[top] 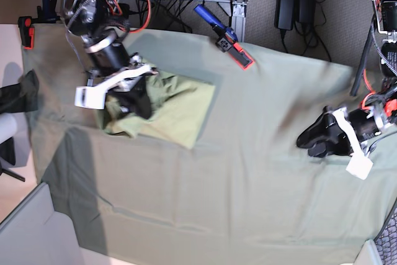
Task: Fold the T-shirt properly
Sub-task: 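Grasp the folded shirt bundle with the right gripper and press it together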
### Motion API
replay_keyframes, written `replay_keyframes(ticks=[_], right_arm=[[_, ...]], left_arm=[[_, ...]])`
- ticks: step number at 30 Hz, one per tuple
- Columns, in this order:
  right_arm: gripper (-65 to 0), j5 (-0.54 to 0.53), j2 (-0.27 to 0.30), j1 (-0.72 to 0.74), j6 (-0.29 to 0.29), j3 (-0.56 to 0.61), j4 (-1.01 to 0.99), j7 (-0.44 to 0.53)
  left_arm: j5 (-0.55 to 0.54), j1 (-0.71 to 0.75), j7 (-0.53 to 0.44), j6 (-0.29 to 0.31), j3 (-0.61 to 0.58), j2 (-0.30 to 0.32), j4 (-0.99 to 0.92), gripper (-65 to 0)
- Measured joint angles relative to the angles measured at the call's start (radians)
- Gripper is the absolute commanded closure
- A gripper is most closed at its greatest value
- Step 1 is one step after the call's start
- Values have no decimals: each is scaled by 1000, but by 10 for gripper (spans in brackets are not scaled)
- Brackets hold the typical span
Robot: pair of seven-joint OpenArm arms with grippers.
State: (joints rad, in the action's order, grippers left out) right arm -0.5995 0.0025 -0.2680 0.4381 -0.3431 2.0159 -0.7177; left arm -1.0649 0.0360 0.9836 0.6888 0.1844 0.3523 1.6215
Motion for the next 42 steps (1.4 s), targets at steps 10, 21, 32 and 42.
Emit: replay_keyframes(ticks=[10,21,32,42], right_arm=[[-445,307,-39,39,0,272,-58,71],[-444,328,-39,41,0,396,-82,85],[-443,328,-38,49,0,590,-82,86],[0,406,-36,97,0,509,-57,88]], left_arm=[[-6,0,0,0,0,0,0,-350],[-6,0,0,0,0,0,0,-350],[-6,0,0,0,0,0,0,-350],[-15,0,0,0,0,0,0,-350]])
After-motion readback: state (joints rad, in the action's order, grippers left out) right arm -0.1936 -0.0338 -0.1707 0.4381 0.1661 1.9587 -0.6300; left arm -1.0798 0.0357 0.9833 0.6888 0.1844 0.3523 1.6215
